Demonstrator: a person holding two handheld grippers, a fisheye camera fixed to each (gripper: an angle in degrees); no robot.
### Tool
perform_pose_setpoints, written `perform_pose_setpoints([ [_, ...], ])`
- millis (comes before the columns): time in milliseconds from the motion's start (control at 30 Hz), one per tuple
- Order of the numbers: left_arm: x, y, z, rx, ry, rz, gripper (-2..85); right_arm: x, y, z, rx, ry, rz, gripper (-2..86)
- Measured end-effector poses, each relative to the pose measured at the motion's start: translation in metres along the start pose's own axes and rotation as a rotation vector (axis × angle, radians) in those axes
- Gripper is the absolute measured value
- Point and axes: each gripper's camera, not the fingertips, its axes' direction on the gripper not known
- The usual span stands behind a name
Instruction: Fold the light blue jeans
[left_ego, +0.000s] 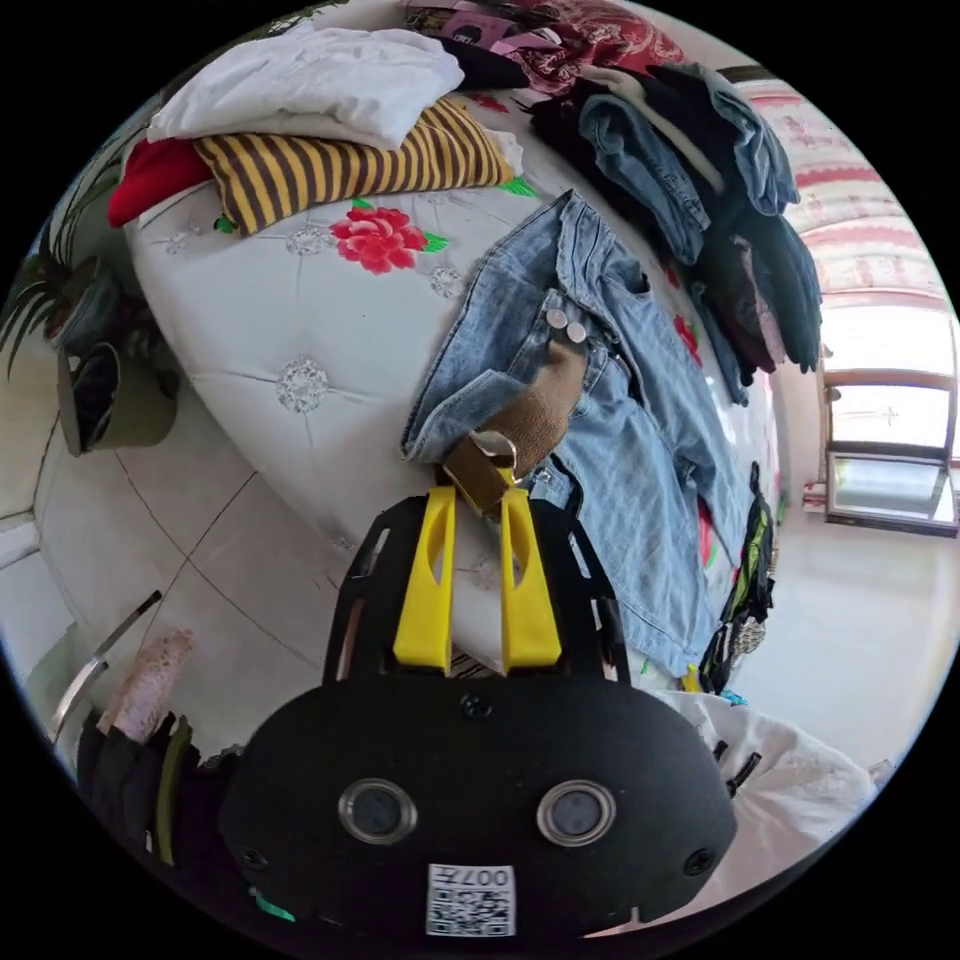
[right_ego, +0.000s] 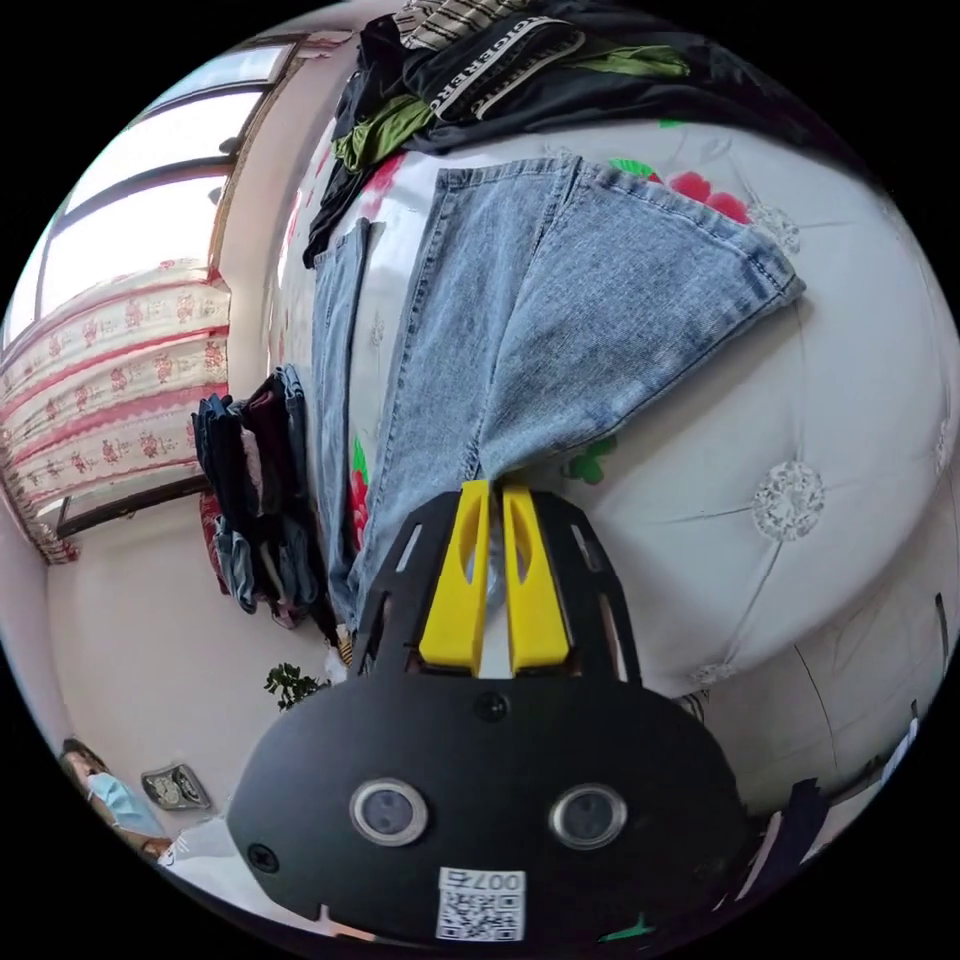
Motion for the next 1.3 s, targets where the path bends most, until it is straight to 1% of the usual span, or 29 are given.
perform_pose_setpoints([
  [33,-0.011,0.002,-0.011,0.027,0.086,-0.015,6.8,0.001,-0.001,-0.003,0.007,-0.026,0.009,2.3],
  [100,-0.022,0.005,-0.024,0.048,0.145,-0.013,6.5,-0.003,0.005,-0.012,0.022,-0.03,-0.04,2.7],
  [200,-0.032,0.01,-0.039,0.065,0.142,0.03,6.4,0.004,0.019,-0.029,0.017,0.044,-0.094,4.1],
  [300,-0.041,0.008,-0.045,0.068,0.169,0.032,6.4,0.034,0.028,-0.043,0.033,0.08,-0.043,5.8],
  [400,-0.05,0.002,-0.046,0.064,0.209,0.008,6.4,0.059,0.027,-0.046,0.08,-0.039,0.031,5.5],
  [500,-0.05,-0.005,-0.05,0.068,0.246,0.016,6.4,0.068,0.019,-0.039,0.129,-0.14,0.068,2.9],
  [567,-0.051,-0.008,-0.056,0.078,0.328,0.007,6.3,0.063,0.013,-0.036,0.157,-0.244,0.063,0.8],
  [600,-0.053,-0.01,-0.061,0.088,0.414,-0.001,6.2,0.058,0.012,-0.037,0.162,-0.256,0.049,0.5],
  [633,-0.052,-0.011,-0.069,0.104,0.483,0.005,6.1,0.046,0.011,-0.043,0.181,-0.275,0.0,0.2],
  [700,-0.048,-0.012,-0.087,0.134,0.539,0.049,6.0,0.026,0.012,-0.06,0.211,-0.352,-0.106,-0.1],
  [767,-0.043,-0.01,-0.107,0.161,0.589,0.11,6.0,0.006,0.02,-0.088,0.247,-0.525,-0.245,-0.3],
  [867,-0.049,-0.004,-0.132,0.193,0.682,0.145,6.1,-0.005,0.036,-0.12,0.27,-0.665,-0.39,-0.3],
  [967,-0.062,0.004,-0.142,0.206,0.691,0.133,6.2,-0.002,0.052,-0.133,0.263,-0.63,-0.431,-0.4],
  [1100,-0.07,0.003,-0.124,0.168,0.64,0.035,6.1,0.002,0.062,-0.126,0.248,-0.567,-0.412,-0.3],
  [1200,-0.054,-0.016,-0.107,0.155,0.656,0.009,6.1,-0.023,0.054,-0.112,0.242,-0.517,-0.443,-0.3],
  [1300,-0.016,-0.063,-0.092,0.164,0.66,0.031,6.2,-0.073,0.026,-0.096,0.245,-0.486,-0.513,0.0],
])
